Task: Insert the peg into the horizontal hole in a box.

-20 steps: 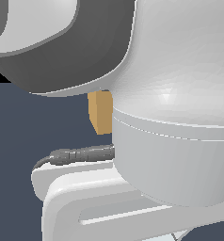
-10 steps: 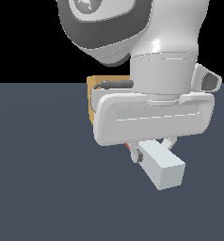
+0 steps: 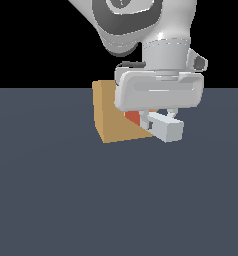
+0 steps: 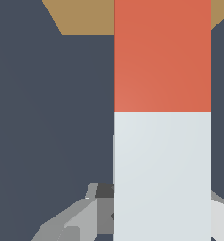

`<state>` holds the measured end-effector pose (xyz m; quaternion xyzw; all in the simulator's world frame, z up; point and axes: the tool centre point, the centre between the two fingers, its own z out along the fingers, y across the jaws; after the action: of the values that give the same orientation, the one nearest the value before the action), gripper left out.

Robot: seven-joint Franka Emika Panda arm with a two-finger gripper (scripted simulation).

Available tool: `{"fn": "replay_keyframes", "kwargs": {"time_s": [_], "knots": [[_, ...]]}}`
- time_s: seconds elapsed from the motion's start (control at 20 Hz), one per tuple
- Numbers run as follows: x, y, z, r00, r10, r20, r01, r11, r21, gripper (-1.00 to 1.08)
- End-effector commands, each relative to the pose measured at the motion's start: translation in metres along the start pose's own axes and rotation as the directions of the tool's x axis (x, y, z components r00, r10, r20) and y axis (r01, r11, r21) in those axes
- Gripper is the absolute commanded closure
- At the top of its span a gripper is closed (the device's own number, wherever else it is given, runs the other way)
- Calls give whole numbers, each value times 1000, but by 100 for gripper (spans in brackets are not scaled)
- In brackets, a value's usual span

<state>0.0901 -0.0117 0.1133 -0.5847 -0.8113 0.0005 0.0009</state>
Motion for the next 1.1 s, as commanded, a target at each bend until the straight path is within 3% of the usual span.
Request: {"fn": "replay_keyframes", "kwargs": {"time_s": [0.0,0.8,1.05], "knots": [[6,5,-6,1000,-3,1,3,1000,-2,108],[7,7,-6,1000,-6,0,6,1000,-1,108],[20,6,-6,1000,-6,0,6,1000,-1,108]]}}
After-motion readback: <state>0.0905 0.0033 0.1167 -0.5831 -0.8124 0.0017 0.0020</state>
